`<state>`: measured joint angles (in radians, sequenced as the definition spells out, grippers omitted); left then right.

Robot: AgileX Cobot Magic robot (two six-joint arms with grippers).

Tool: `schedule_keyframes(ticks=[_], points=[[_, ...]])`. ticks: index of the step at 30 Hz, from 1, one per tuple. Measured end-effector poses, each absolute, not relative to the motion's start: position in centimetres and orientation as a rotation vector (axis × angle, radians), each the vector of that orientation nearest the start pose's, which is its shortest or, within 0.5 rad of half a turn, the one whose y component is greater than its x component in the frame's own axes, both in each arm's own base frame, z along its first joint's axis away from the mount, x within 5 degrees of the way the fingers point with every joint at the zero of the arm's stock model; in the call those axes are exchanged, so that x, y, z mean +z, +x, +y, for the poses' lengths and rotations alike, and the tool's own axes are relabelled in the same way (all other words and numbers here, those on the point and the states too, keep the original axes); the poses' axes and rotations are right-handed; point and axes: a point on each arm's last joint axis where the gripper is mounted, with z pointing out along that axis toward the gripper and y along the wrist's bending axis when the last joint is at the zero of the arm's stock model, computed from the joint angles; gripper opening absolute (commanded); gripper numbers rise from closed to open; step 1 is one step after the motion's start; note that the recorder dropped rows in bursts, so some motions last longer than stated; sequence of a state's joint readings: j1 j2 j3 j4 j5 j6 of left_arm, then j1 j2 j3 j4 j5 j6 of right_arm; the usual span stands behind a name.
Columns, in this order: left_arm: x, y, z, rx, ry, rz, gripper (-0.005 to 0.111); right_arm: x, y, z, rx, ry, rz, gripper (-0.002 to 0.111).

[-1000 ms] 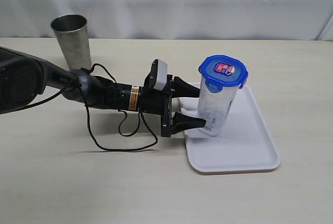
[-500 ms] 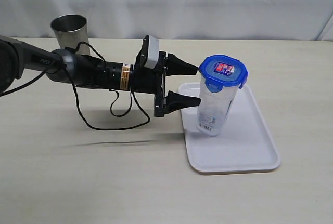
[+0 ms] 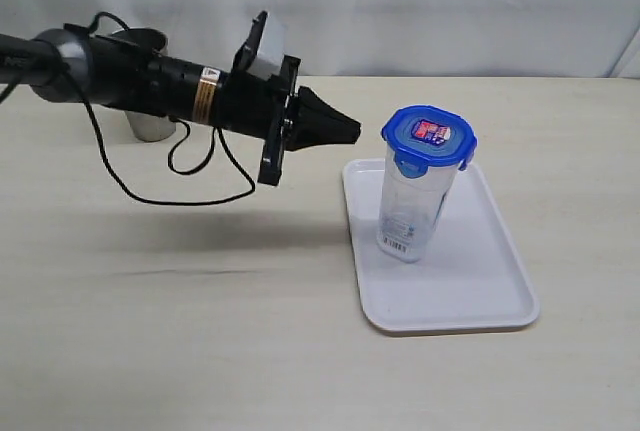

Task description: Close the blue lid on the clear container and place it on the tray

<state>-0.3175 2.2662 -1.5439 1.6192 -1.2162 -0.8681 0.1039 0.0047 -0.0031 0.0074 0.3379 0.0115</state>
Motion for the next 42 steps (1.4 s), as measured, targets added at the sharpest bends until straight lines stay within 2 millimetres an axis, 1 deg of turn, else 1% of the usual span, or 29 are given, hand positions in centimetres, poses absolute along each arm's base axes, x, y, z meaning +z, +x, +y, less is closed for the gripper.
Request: schedule_keyframes(ticks=[1, 3, 4, 5, 6, 21, 25, 31, 37, 42], points=[[17.0, 40.0, -21.9, -1.049, 1.478, 1.274, 0.000, 18.3, 5.4, 0.6, 0.089, -0.080, 1.822, 0.004], [19.7, 39.9, -21.0, -1.033, 1.454, 1.320, 0.000, 18.3, 5.4, 0.6, 0.089, -0.080, 1.822, 0.004], [20.6, 39.9, -20.8, -1.030, 1.431, 1.340, 0.000, 18.3, 5.4, 0.6, 0.089, -0.080, 1.822, 0.004], [21.4, 39.9, -20.6, -1.027, 1.418, 1.348, 0.000, 18.3, 5.4, 0.6, 0.089, -0.080, 1.822, 0.004], [21.7, 39.8, -20.6, -1.034, 1.413, 1.350, 0.000, 18.3, 5.4, 0.6, 0.089, -0.080, 1.822, 0.004], [21.8, 39.5, -20.6, -1.060, 1.427, 1.346, 0.000, 18.3, 5.4, 0.6, 0.089, -0.080, 1.822, 0.004], [21.8, 39.5, -20.6, -1.061, 1.426, 1.347, 0.000, 18.3, 5.4, 0.5, 0.027, -0.139, 1.819, 0.004], [21.8, 39.5, -20.6, -1.061, 1.428, 1.348, 0.000, 18.3, 5.4, 0.5, -0.004, -0.177, 1.816, 0.004], [21.8, 39.5, -20.6, -1.060, 1.430, 1.348, 0.000, 18.3, 5.3, 0.7, 0.067, -0.131, 1.820, 0.004], [21.8, 39.5, -20.6, -1.060, 1.430, 1.348, 0.000, 18.3, 5.3, 0.7, 0.084, -0.120, 1.821, 0.004]])
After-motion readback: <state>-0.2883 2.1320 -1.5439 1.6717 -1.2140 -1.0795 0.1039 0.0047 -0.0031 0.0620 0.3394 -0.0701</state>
